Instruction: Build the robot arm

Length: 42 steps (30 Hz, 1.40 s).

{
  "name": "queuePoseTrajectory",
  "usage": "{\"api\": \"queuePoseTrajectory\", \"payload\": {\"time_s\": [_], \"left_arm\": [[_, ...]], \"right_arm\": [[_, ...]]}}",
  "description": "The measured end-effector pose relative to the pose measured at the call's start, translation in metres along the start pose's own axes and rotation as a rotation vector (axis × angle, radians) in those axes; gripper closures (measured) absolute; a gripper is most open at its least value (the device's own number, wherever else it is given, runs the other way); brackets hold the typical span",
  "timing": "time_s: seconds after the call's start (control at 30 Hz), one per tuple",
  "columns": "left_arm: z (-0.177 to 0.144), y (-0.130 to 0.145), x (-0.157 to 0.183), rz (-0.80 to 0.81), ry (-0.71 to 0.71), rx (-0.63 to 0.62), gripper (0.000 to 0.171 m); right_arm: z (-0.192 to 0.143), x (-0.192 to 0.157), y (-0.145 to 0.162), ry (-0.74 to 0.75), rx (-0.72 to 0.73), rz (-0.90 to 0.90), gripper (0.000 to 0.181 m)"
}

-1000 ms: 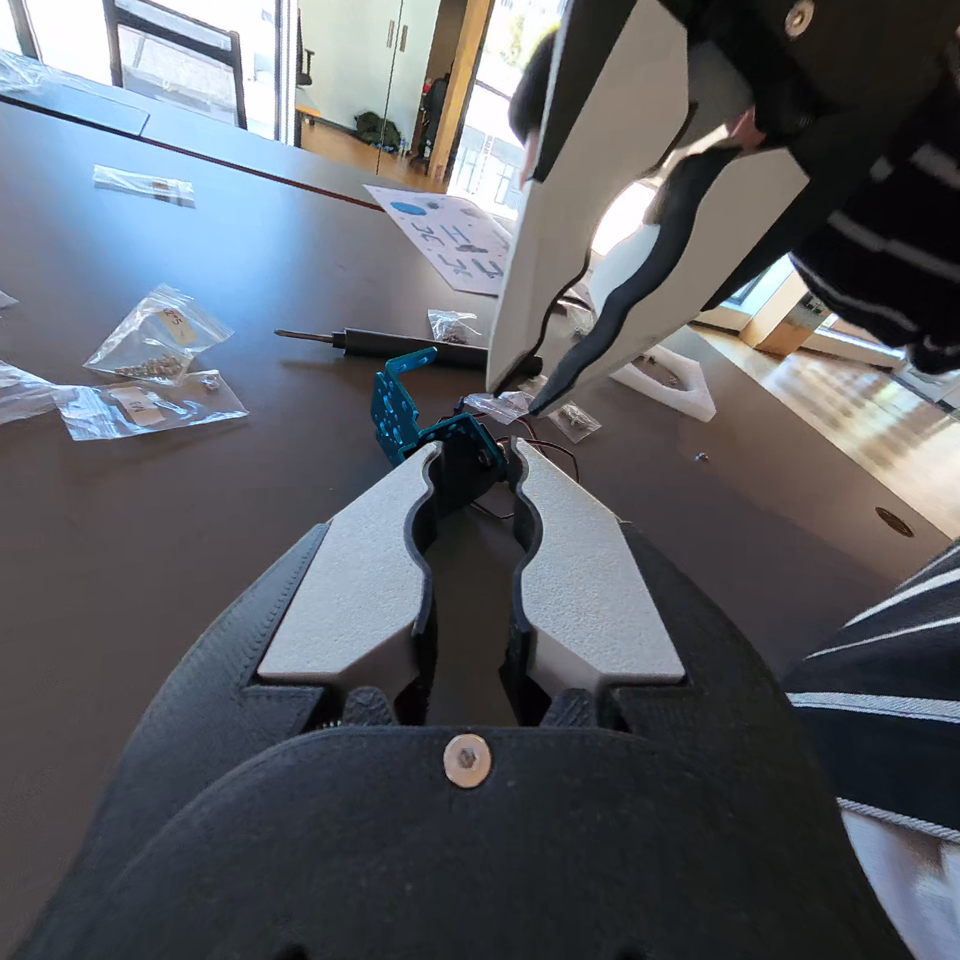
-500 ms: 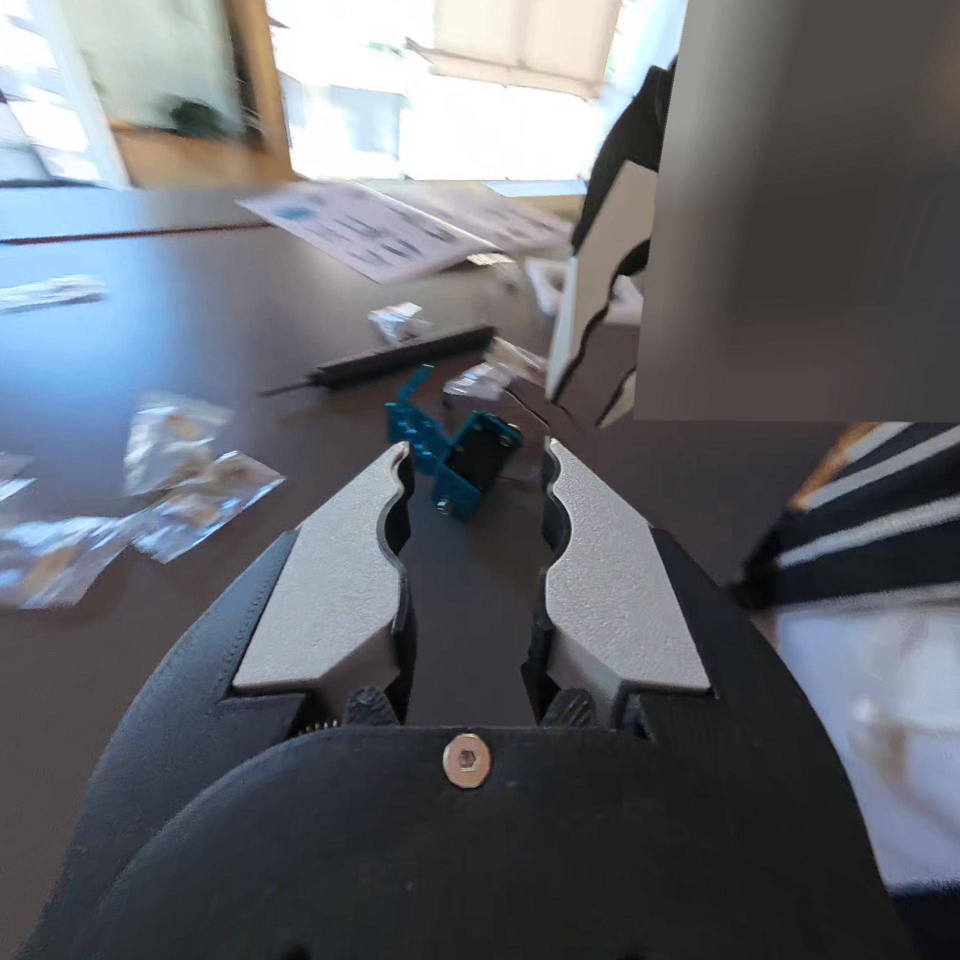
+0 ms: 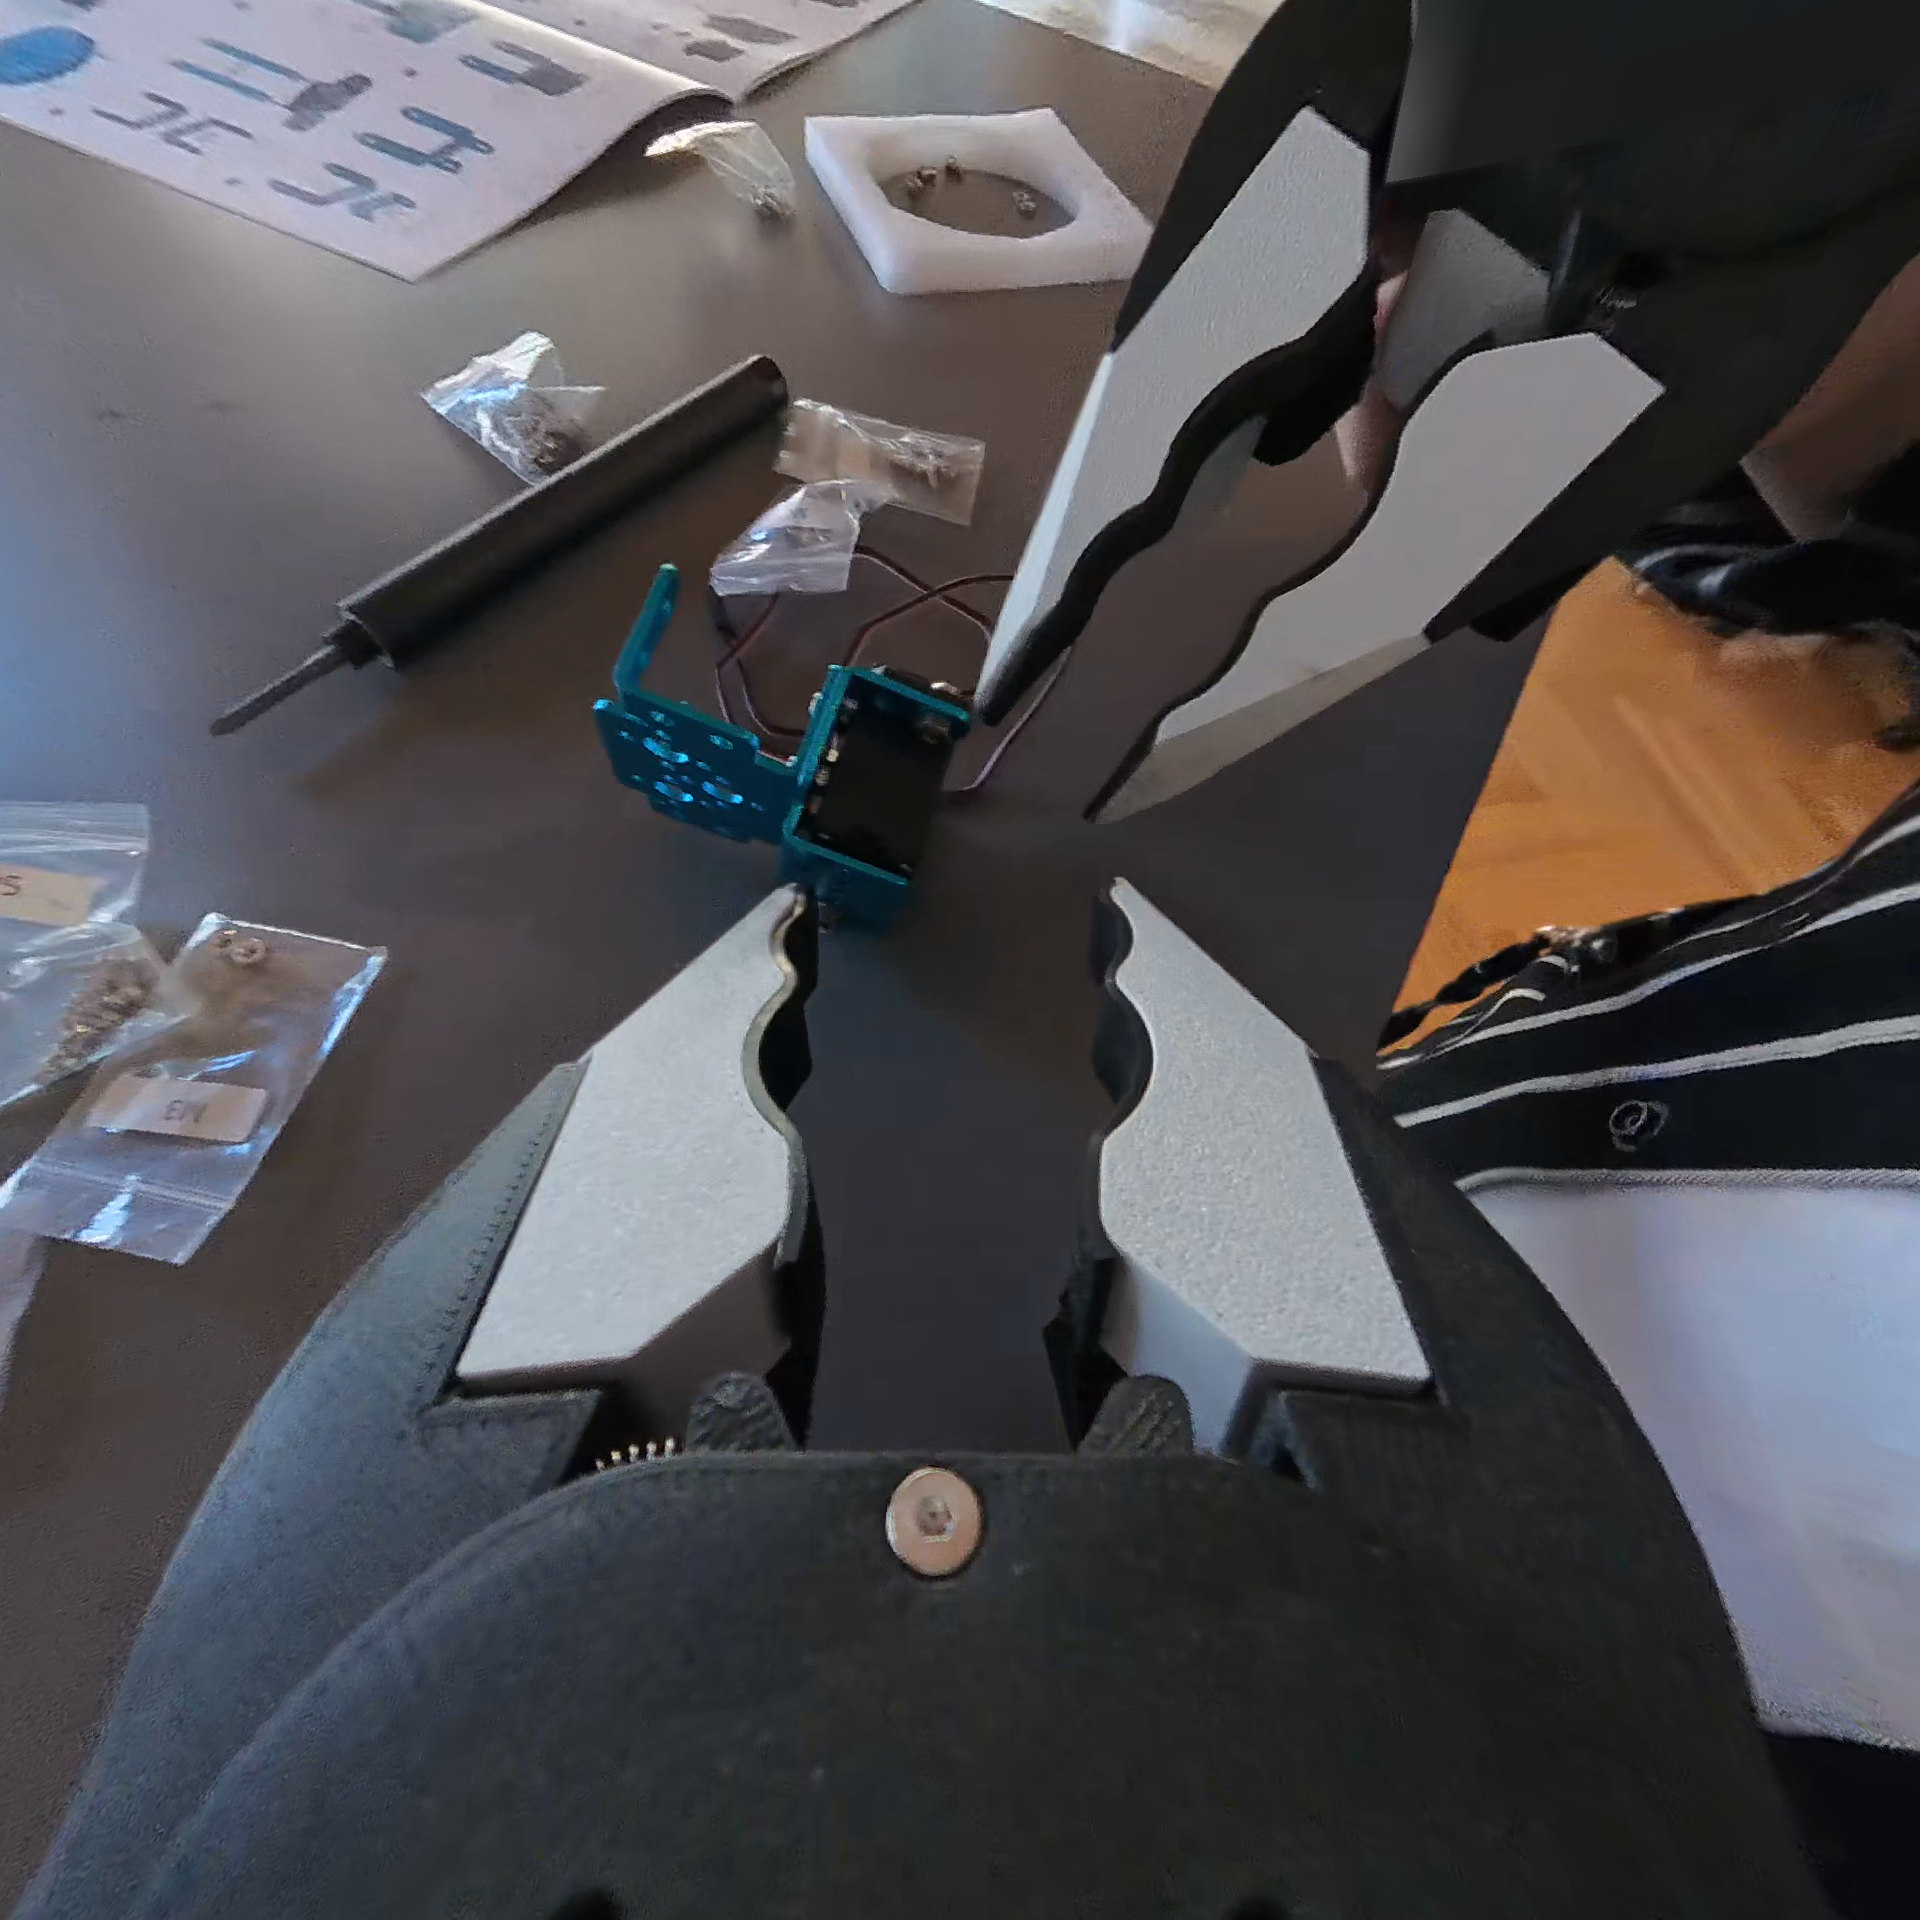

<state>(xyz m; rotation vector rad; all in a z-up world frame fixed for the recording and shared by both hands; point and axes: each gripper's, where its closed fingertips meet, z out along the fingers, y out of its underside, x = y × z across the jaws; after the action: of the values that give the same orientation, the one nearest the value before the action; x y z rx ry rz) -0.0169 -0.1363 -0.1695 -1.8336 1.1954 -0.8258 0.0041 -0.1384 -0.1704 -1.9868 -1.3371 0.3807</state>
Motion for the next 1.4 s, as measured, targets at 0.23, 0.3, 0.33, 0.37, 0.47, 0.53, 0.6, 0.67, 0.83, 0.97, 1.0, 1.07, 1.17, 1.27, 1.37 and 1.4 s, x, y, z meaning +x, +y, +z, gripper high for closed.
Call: {"api": "queuePoseTrajectory", "payload": {"time_s": [0.23,0.3,0.33,0.37,0.47,0.53,0.6,0.67,0.83,0.97,1.0,1.07,1.17,1.27,1.37,1.4], "left_arm": [[0.002,0.002,0.022,0.058,0.085,-0.015,0.121],[0.003,0.003,0.024,0.078,0.071,-0.023,0.122],[0.003,0.002,0.022,0.080,0.054,-0.017,0.124],[0.000,0.000,0.020,0.073,0.032,-0.002,0.123],[-0.011,-0.009,0.009,0.007,-0.019,0.062,0.124],[-0.014,-0.011,-0.003,-0.012,-0.079,0.078,0.119],[-0.009,-0.012,-0.007,-0.019,-0.092,0.082,0.109],[-0.002,-0.016,-0.002,-0.043,-0.070,0.089,0.109],[0.009,-0.014,0.005,-0.068,-0.118,0.054,0.111],[0.011,-0.015,0.015,-0.157,-0.149,0.076,0.111],[0.012,-0.015,0.020,-0.166,-0.152,0.076,0.114],[0.013,-0.015,0.030,-0.178,-0.157,0.059,0.114],[0.017,-0.014,0.053,-0.149,-0.133,0.009,0.123],[0.010,-0.021,0.065,-0.091,-0.175,0.000,0.135],[-0.013,-0.045,0.054,0.003,-0.334,0.099,0.134],[-0.019,-0.050,0.046,0.048,-0.395,0.105,0.127]], "right_arm": [[0.000,0.004,0.007,0.052,0.016,0.096,0.153],[0.000,0.006,0.008,0.075,0.013,0.098,0.153],[-0.001,0.006,0.009,0.076,0.011,0.101,0.153],[-0.002,0.006,0.010,0.073,0.010,0.101,0.153],[-0.006,0.004,0.012,0.066,0.011,0.087,0.153],[-0.009,0.001,0.015,0.054,0.013,0.077,0.153],[-0.014,-0.001,0.019,0.040,0.015,0.067,0.153],[-0.021,-0.002,0.024,0.033,0.016,0.057,0.153],[-0.043,-0.007,0.040,-0.002,0.040,0.055,0.153],[-0.059,-0.006,0.054,-0.012,0.053,0.045,0.153],[-0.062,-0.006,0.056,-0.018,0.060,0.046,0.153],[-0.066,-0.008,0.059,-0.035,0.075,0.051,0.153],[-0.069,-0.009,0.062,-0.046,0.086,0.051,0.153],[-0.069,-0.009,0.061,-0.048,0.108,0.057,0.154],[-0.068,-0.005,0.047,-0.021,0.190,0.087,0.154],[-0.068,-0.002,0.040,0.003,0.228,0.109,0.154]]}}
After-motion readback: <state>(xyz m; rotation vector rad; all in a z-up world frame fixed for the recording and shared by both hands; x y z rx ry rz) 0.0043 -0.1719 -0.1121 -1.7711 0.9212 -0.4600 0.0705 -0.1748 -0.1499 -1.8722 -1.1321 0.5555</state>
